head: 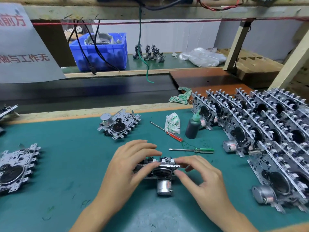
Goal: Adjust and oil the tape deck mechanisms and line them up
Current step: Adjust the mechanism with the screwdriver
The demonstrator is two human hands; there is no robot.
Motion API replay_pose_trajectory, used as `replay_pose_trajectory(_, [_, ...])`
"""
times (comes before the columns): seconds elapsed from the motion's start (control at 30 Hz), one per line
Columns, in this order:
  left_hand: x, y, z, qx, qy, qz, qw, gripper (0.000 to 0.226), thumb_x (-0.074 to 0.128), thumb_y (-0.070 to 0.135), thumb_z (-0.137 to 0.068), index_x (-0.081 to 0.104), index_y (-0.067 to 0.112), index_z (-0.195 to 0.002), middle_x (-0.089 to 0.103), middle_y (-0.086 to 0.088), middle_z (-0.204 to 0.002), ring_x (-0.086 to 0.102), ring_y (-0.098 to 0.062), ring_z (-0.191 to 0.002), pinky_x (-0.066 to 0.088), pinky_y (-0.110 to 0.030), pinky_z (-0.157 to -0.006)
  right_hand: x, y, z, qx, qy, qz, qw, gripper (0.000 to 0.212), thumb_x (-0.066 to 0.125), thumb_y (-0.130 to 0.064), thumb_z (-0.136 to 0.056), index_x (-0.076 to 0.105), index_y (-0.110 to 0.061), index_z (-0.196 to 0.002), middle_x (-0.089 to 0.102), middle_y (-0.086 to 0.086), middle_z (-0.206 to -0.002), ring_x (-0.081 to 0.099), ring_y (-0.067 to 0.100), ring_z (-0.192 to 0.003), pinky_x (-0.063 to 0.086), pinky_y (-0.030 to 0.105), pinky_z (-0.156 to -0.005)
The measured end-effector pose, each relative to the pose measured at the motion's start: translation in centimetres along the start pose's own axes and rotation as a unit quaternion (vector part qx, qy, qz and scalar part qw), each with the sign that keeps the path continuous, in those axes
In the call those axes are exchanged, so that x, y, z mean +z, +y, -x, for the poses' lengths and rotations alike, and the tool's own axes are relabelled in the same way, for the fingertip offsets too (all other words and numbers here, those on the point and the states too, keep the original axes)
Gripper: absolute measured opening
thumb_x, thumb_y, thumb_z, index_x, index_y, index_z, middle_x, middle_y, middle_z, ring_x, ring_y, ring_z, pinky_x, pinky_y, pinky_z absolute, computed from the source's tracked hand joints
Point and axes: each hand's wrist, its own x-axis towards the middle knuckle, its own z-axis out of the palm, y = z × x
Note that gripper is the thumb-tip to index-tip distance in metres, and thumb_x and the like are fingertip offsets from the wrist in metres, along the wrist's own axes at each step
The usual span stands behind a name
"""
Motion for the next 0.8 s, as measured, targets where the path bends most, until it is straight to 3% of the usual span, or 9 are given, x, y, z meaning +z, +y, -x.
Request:
replay_pose_trajectory(0.1, [0.3,-0.2,0.1,-0.006,0.006,0.007,1.0,0.023,0.053,0.042,-0.087,0.072,0.03,-0.095,0.065,0.025,-0.107,0.051,0.0,-0.118,0.039,-0.029,-0.096,0.1,0.4,0.1,-0.036,0.018,0.03,0.999,0.018,0.062,-0.032,-0.083,0.068,-0.031,-0.099,0.064,-0.022,-0.089,0.056,-0.003,-0.081,0.044,0.014,-0.074])
replay_pose_trajectory(0.2, [0.6,-0.2,0.2,-0.018,0.015,0.019,1.0,0.022,0.053,0.041,-0.088,0.072,0.032,-0.095,0.066,0.028,-0.104,0.051,0.002,-0.119,0.042,-0.026,-0.096,0.0,0.7,0.3,-0.12,0.036,0.128,0.984,0.022,0.061,-0.027,-0.085,0.073,-0.016,-0.1,0.067,-0.009,-0.085,0.058,0.01,-0.077,0.048,0.021,-0.072])
replay_pose_trajectory(0.37, [0.6,0.0,0.2,-0.022,0.018,0.017,0.999,0.024,0.051,0.041,-0.087,0.073,0.033,-0.093,0.066,0.03,-0.101,0.051,0.004,-0.117,0.042,-0.023,-0.095,-1.0,0.5,-0.2,-0.189,0.031,0.247,0.95,0.022,0.058,-0.027,-0.087,0.074,-0.017,-0.1,0.068,-0.008,-0.087,0.057,0.013,-0.077,0.048,0.026,-0.066])
replay_pose_trajectory(0.5, [0.5,0.1,0.2,-0.04,0.019,0.008,0.999,0.023,0.051,0.046,-0.084,0.068,0.04,-0.099,0.062,0.032,-0.1,0.05,0.009,-0.115,0.038,-0.014,-0.093,-1.1,0.7,0.0,-0.189,0.019,0.243,0.951,0.026,0.059,-0.028,-0.088,0.071,-0.018,-0.108,0.068,-0.009,-0.09,0.059,0.015,-0.078,0.048,0.026,-0.069])
replay_pose_trajectory(0.63, [0.4,0.1,0.4,-0.057,0.012,0.011,0.998,0.023,0.051,0.048,-0.083,0.069,0.043,-0.096,0.063,0.02,-0.105,0.051,0.008,-0.113,0.039,-0.015,-0.092,-0.9,0.6,0.4,-0.182,0.016,0.224,0.957,0.032,0.059,-0.028,-0.088,0.063,-0.022,-0.119,0.067,-0.009,-0.089,0.057,0.013,-0.078,0.048,0.025,-0.069])
replay_pose_trajectory(0.8, [0.5,0.2,0.1,-0.056,0.008,0.013,0.998,0.02,0.05,0.049,-0.083,0.064,0.045,-0.097,0.061,0.023,-0.104,0.053,0.006,-0.11,0.04,-0.016,-0.09,-1.3,0.3,-0.1,-0.177,-0.001,0.225,0.958,0.03,0.057,-0.024,-0.087,0.068,-0.023,-0.115,0.067,-0.008,-0.092,0.058,0.013,-0.083,0.049,0.028,-0.07])
